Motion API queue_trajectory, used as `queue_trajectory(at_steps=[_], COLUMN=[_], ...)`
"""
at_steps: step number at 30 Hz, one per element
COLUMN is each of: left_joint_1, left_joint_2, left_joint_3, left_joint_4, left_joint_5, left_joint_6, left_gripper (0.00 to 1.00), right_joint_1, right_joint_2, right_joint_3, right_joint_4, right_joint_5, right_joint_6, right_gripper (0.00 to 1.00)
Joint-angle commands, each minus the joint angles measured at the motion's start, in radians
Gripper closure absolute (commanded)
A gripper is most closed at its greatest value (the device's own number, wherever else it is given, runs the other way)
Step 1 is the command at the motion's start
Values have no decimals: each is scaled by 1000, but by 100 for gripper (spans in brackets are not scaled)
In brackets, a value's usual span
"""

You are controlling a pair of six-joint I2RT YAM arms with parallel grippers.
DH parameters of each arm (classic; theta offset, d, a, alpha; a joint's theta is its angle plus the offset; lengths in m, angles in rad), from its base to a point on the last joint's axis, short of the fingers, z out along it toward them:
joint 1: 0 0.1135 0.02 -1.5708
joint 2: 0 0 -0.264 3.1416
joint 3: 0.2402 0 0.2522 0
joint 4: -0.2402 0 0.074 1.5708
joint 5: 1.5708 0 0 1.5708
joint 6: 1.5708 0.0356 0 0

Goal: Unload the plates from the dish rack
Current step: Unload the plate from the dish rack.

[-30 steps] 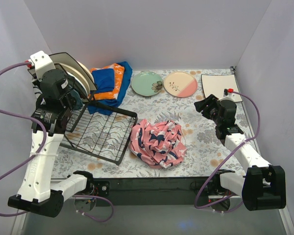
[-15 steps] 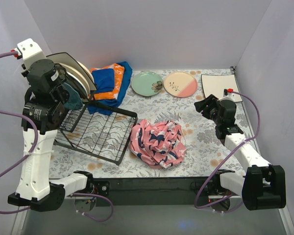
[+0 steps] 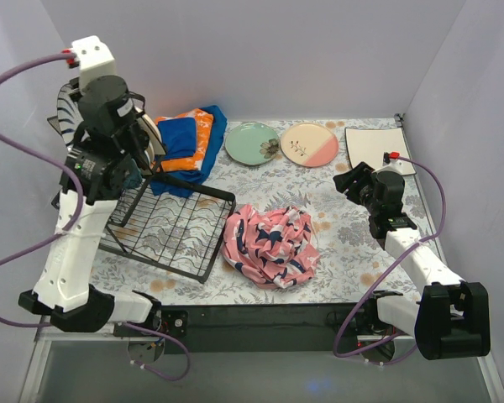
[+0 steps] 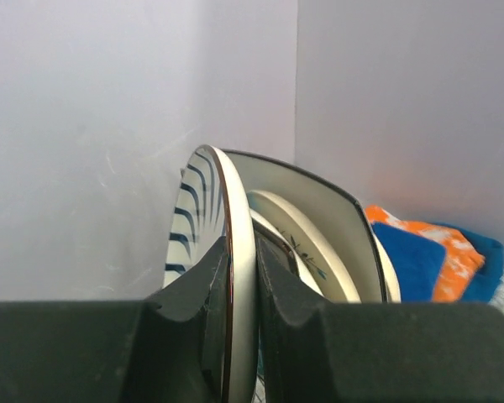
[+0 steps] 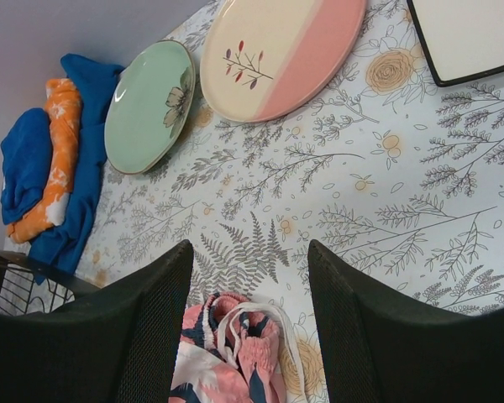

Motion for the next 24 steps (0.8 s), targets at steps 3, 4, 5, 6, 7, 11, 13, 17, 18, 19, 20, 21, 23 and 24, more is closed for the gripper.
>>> queue_trajectory(at_steps=[3, 4, 5, 6, 7, 11, 13, 17, 18, 19, 20, 21, 23, 24], left_joint_1=[-250, -299, -318, -330, -339, -390, -427, -471, -502, -516, -528, -551, -572, -585], left_joint_2=[-99, -105, -92, -72, -40, -38, -32, 9, 16, 23, 42, 52, 77, 100], left_joint_3=[-246, -363, -393, -413, -418, -440, -426, -377, -369, -363, -348, -341, -326, -321], left_joint_4=[1003, 1209, 1409, 1670, 1705, 1681, 1681, 1661, 1647, 1645, 1639, 1636, 1628, 1630], left_joint_5=[-314, -343, -351, -357, -367, -351, -350, -347, -345, -345, -342, -344, -345, -342], left_joint_6=[816, 977, 1166, 1395, 1428, 1398, 1402, 1419, 1418, 1418, 1418, 1418, 1418, 1421], left_gripper=[100, 100, 100, 100, 100, 100, 100, 100, 100, 100, 100, 100, 100, 100], right_joint_1=[7, 6, 6, 6, 7, 10, 9, 10, 9, 9, 9, 10, 9, 9], right_joint_2=[8, 6, 9, 11, 12, 11, 8, 9, 9, 11, 11, 11, 6, 6], right_joint_3=[29, 29, 27, 30, 30, 30, 29, 32, 30, 32, 32, 33, 33, 33], right_joint_4=[36, 38, 36, 38, 36, 38, 36, 36, 36, 38, 38, 35, 36, 33], right_joint_5=[23, 25, 25, 23, 20, 21, 25, 23, 22, 21, 25, 25, 26, 26], right_joint_6=[-19, -19, -20, -19, -19, -20, -22, -22, -22, -22, -23, -25, -26, -28], right_gripper=[37, 37, 37, 37, 37, 37, 37, 37, 37, 37, 37, 37, 37, 37])
